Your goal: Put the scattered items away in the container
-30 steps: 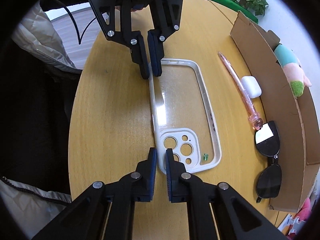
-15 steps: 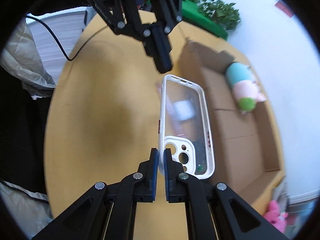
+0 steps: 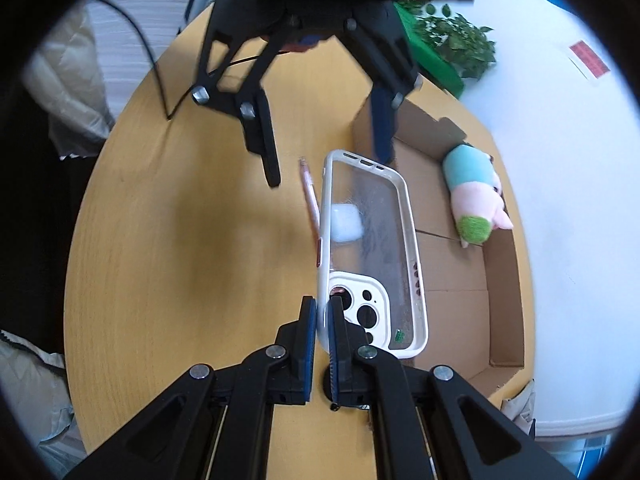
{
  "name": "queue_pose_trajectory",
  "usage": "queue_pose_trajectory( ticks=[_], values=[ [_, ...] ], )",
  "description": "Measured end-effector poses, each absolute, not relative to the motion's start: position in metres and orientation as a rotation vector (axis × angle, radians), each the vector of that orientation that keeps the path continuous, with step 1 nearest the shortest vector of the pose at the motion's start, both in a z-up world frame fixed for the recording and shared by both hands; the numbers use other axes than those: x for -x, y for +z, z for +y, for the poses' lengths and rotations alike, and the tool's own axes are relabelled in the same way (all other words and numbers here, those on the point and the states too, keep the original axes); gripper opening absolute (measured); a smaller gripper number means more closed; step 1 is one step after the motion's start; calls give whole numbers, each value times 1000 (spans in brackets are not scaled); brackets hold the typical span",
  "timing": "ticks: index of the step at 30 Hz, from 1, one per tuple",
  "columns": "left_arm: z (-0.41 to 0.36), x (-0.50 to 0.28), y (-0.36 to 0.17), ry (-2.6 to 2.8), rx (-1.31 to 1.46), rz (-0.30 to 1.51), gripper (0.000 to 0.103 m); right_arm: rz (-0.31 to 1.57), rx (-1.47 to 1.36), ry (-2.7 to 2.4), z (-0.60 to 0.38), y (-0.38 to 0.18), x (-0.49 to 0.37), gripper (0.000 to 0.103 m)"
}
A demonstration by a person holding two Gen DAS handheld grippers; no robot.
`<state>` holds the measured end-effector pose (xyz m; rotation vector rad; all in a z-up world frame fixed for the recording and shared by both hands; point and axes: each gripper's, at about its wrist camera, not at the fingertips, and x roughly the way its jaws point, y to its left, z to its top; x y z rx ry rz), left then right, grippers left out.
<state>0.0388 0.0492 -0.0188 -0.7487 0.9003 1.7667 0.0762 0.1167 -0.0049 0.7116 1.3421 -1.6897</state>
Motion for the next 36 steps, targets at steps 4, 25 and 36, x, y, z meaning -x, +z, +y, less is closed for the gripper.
queue_pose_trajectory(
  ticks=[4,25,36],
  values=[
    [55,-39,-32,1717,803,935,12,1352,-695,-1646,118,2,-80,7],
    [55,18,32,1876,718,930,1,1384,-694,-1681,140,27,1,0],
    [88,-10,-46,1656,851,815,81,989,-964,-1662,167,-41,-3,25]
  ],
)
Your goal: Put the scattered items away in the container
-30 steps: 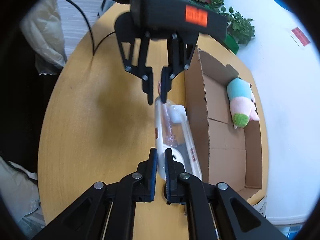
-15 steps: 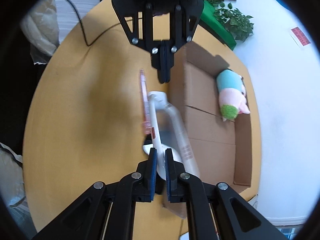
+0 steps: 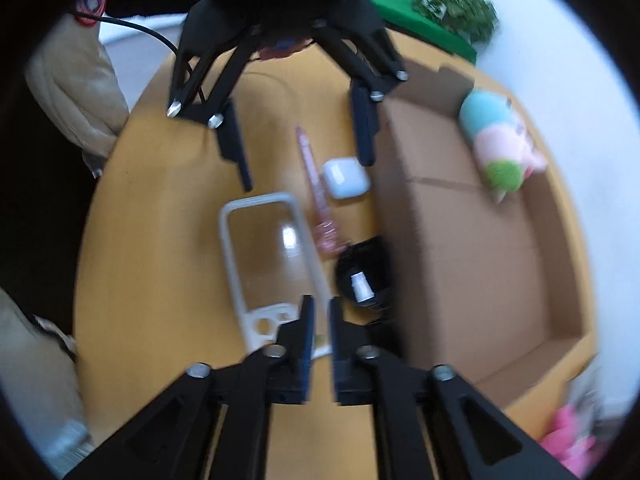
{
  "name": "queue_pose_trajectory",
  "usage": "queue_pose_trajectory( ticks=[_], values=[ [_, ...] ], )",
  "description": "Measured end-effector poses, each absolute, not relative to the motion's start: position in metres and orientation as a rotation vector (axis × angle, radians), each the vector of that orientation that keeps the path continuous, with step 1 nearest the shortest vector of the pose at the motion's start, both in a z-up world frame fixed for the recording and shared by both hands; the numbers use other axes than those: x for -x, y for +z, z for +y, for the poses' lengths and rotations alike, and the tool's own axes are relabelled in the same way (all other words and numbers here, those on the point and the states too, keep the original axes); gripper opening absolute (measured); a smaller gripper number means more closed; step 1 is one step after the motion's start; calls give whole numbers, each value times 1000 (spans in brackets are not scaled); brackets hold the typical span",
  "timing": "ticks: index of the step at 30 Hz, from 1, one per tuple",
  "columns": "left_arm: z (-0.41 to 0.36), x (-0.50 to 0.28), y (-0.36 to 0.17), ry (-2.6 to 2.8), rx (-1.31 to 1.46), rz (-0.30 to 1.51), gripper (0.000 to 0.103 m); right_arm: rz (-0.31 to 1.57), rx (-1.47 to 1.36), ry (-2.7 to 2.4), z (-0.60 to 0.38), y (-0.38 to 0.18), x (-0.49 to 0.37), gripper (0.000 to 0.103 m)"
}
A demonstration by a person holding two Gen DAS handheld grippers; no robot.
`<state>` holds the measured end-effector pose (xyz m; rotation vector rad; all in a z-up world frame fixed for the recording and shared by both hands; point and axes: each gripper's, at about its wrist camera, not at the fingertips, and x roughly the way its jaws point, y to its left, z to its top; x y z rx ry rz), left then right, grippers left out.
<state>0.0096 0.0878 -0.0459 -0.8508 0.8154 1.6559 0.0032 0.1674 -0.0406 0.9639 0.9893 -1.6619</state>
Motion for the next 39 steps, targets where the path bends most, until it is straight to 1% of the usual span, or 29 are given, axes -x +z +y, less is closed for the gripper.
queue_pose_trajectory(
  ticks=[1,2,4,5,8,10,12,13,14,15,16,18,19,20,21,22,23,25,28,29,31,35,39],
  values=[
    [88,-8,-52,1657,887,791,81,931,-1018,-1683,173,-52,2,35],
    [86,-7,-56,1662,920,759,81,875,-1058,-1704,179,-60,6,37],
    [80,-8,-63,1672,976,679,82,731,-1134,-1729,193,-76,15,38],
    [78,-9,-67,1673,996,644,83,690,-1151,-1741,197,-82,18,41],
    [81,-17,-75,1675,1021,614,84,664,-1137,-1761,197,-89,20,47],
    [85,-21,-79,1688,1033,631,84,670,-1127,-1767,192,-88,21,48],
    [87,-19,-84,1704,1066,637,83,718,-1140,-1766,184,-88,19,48],
    [87,-18,-87,1714,1089,634,80,747,-1151,-1772,182,-89,18,48],
    [86,-16,-89,1718,1112,616,79,778,-1171,-1786,180,-92,17,48],
    [83,-15,-90,1726,1136,585,72,781,-1195,-1804,181,-95,16,47],
    [80,-13,-91,1744,1158,571,58,751,-1226,-1834,182,-94,16,46],
    [74,-12,-92,1796,1187,536,50,692,-1284,-1911,188,-95,17,32],
    [71,-11,-92,1812,1209,499,45,657,-1314,-1949,188,-96,17,19],
    [68,-10,-92,1831,1233,465,42,627,-1343,-1984,188,-98,15,13],
    [65,-10,-92,1859,1259,438,34,595,-1363,-2035,187,-98,13,13],
    [63,-12,-92,1886,1280,424,29,569,-1380,-2081,187,-99,9,12],
    [62,-15,-92,1908,1296,414,26,544,-1393,-2113,186,-99,5,12],
    [63,-23,-93,1939,1314,402,11,484,-1401,-2179,186,-99,-2,11],
    [66,-34,-94,1980,1324,403,10,385,-1400,-2268,189,-98,-13,9],
    [66,-36,-94,1985,1325,407,9,351,-1400,-2292,191,-97,-15,6],
    [63,-40,-92,1986,1318,419,8,301,-1386,-2332,195,-93,-20,6],
    [58,-42,-81,2006,1280,449,7,332,-1353,-2386,193,-80,-25,5],
    [55,-36,-54,2056,1204,463,6,343,-1290,-2429,189,-57,-14,4]
  ],
)
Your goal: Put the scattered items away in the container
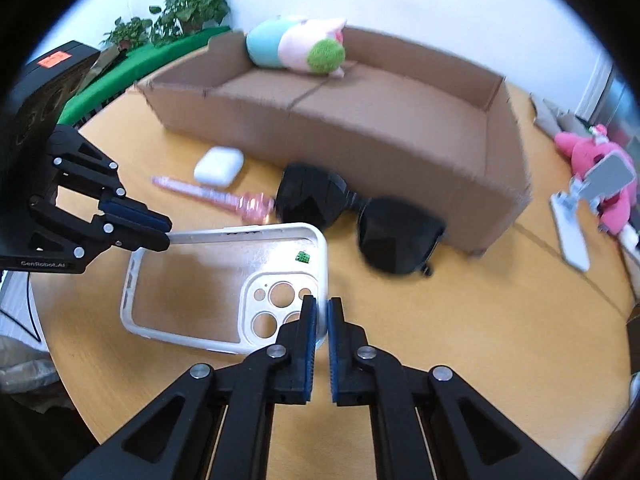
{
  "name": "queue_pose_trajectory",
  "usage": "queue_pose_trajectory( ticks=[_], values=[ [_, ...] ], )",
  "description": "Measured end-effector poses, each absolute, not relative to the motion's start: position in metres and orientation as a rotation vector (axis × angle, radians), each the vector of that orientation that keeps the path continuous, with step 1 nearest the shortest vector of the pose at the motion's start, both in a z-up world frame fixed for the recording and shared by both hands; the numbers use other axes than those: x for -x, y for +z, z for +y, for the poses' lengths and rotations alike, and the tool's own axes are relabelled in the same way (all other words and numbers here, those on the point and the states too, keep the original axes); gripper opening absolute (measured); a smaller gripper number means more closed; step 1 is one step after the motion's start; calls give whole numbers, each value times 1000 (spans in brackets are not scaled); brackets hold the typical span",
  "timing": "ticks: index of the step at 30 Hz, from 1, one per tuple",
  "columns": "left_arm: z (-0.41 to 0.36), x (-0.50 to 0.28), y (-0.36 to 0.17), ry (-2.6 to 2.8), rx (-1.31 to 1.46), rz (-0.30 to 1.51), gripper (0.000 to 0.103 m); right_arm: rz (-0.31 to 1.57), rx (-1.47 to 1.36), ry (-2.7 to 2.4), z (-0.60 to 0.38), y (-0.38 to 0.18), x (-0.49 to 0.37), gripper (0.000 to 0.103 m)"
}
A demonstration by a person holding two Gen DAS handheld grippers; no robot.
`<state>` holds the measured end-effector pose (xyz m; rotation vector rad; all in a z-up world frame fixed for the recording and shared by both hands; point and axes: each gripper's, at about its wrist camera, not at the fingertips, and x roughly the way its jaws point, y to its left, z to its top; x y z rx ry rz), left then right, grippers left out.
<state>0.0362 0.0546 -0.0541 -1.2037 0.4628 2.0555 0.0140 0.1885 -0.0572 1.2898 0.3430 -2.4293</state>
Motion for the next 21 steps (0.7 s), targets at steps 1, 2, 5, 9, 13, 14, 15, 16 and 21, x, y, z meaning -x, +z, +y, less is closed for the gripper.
queue_pose_trajectory(
  ticks=[1,2,5,9,13,14,15,16,21],
  values=[
    [53,-36,-45,2070,1181,472,6,351,-1270,-2442,193,-47,-18,4],
    [52,-33,-36,2085,1158,483,6,365,-1242,-2454,192,-36,-14,4],
    [56,-15,-5,2134,1090,516,5,417,-1157,-2483,187,-5,11,4],
    [60,22,38,2203,1014,538,5,513,-1071,-2492,178,37,59,4],
    [59,68,65,2243,1002,519,4,539,-1063,-2455,179,67,118,4],
    [58,80,69,2248,1006,511,4,548,-1063,-2444,179,72,130,4],
    [57,94,73,2252,1013,501,4,555,-1071,-2432,180,76,145,4],
    [58,106,74,2256,1020,497,4,560,-1080,-2422,180,79,160,4],
    [54,162,57,2256,1101,486,4,632,-1120,-2361,171,65,228,4]
  ],
)
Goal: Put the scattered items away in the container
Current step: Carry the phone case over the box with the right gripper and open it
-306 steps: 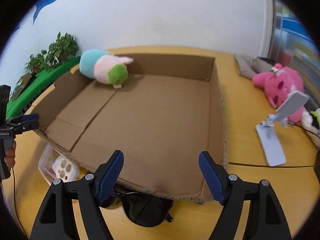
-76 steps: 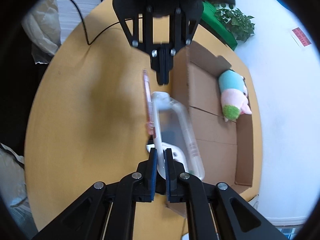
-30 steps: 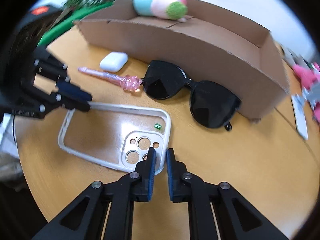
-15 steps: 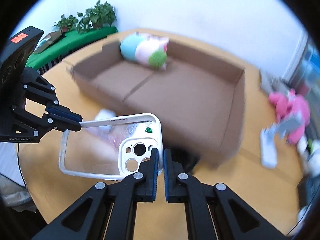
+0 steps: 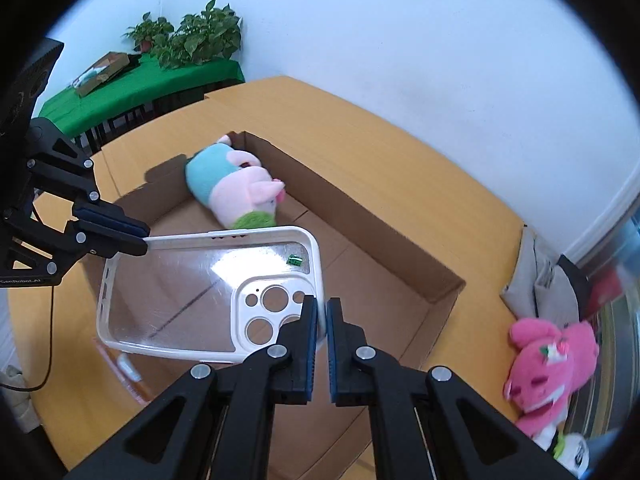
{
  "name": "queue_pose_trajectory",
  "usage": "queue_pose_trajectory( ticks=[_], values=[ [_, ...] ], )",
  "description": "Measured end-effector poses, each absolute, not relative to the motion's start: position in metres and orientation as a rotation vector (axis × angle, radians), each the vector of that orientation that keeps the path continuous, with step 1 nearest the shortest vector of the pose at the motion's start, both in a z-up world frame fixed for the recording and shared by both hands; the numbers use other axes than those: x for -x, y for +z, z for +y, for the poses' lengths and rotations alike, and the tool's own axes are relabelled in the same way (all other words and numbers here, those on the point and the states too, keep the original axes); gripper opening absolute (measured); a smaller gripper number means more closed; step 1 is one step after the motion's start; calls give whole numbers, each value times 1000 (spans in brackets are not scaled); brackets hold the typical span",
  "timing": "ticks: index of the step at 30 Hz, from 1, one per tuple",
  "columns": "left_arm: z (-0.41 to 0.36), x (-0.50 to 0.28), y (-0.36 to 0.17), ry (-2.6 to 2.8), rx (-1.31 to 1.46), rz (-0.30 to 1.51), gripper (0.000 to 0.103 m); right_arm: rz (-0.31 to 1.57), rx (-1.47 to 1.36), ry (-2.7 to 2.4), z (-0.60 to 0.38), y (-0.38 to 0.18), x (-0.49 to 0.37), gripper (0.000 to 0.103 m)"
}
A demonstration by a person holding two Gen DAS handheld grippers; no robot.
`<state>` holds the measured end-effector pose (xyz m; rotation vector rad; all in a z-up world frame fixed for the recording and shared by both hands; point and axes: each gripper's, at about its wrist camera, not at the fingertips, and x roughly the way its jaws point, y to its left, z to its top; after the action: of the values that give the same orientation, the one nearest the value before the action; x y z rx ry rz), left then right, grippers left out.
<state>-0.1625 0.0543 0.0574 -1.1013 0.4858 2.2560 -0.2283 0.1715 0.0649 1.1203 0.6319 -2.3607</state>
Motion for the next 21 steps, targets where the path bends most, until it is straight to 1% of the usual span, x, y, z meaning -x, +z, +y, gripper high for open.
queue_pose_trajectory(
  ticks=[3,10,15,21],
  values=[
    [52,202,29,2238,1188,442,4,679,-1155,-2315,165,39,266,4],
    [57,251,-25,2232,1352,372,4,728,-1270,-2173,153,-37,352,5],
    [60,275,-64,2257,1509,366,4,781,-1293,-2101,134,-78,385,5],
    [62,288,-81,2293,1567,320,4,794,-1300,-2090,125,-103,407,7]
  ],
)
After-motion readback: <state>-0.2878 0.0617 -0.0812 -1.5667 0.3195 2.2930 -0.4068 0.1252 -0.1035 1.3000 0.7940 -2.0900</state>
